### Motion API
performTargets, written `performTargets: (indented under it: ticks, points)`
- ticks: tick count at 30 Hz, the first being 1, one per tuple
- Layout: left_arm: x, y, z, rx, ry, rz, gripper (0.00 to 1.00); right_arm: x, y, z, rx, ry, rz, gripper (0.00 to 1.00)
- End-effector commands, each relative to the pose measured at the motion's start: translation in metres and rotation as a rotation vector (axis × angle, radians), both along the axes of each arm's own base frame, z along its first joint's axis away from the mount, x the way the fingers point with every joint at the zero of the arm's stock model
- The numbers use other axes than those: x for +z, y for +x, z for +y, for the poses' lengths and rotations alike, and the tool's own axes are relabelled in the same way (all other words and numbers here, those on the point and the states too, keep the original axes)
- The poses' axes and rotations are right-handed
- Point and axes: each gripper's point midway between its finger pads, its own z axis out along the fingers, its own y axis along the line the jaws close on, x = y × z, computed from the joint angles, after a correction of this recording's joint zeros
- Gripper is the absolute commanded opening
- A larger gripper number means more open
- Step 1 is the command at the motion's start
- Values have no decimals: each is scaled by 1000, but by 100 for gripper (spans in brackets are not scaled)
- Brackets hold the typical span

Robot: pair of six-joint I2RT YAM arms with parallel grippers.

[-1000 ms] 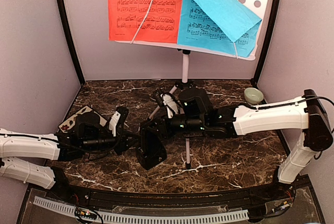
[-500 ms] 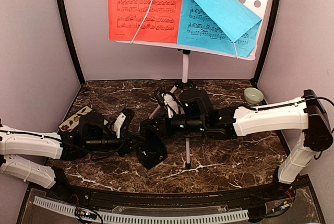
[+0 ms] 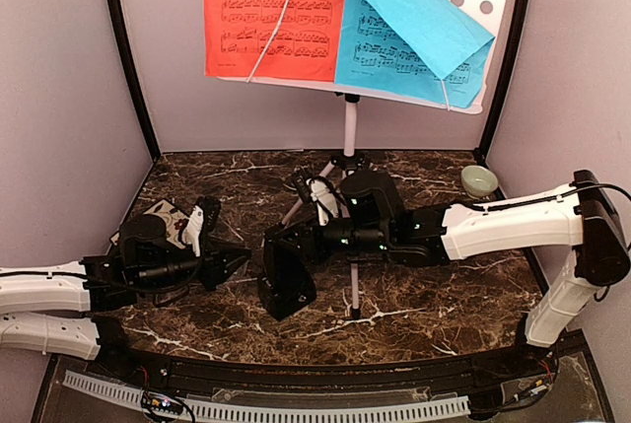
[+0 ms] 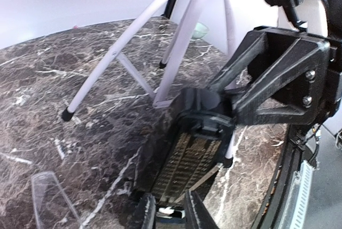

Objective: Set up the instrument practice props

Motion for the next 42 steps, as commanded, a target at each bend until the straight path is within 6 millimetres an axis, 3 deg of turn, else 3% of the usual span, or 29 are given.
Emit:
performTargets:
  ticks: [1, 5, 11, 18, 22, 27, 34, 42]
  points:
    - [-13, -2, 10, 39, 27, 42, 30, -39, -11, -12, 15, -126, 30, 31]
    - [-16, -14, -1, -59, 24, 47, 54, -40, -11, -12, 16, -127, 29, 31]
    - [-13, -16, -14, -112, -11, 47, 81, -38, -10, -14, 12, -122, 19, 31]
    - [-8, 3, -20, -50, 15, 27, 81, -41, -13, -15, 23, -124, 14, 31]
    - [-11, 23, -9, 65, 55, 21, 76, -44, -13, -18, 20, -134, 6, 32]
    - [-15, 32, -3, 102, 70, 28, 72, -46, -14, -20, 28, -146, -8, 32]
    - [-27, 66, 30, 240, 85, 89, 62, -50, -17, -19, 40, -155, -15, 32]
    - [-25, 107, 60, 351, 138, 106, 61, -50, -17, -18, 48, -159, -22, 31]
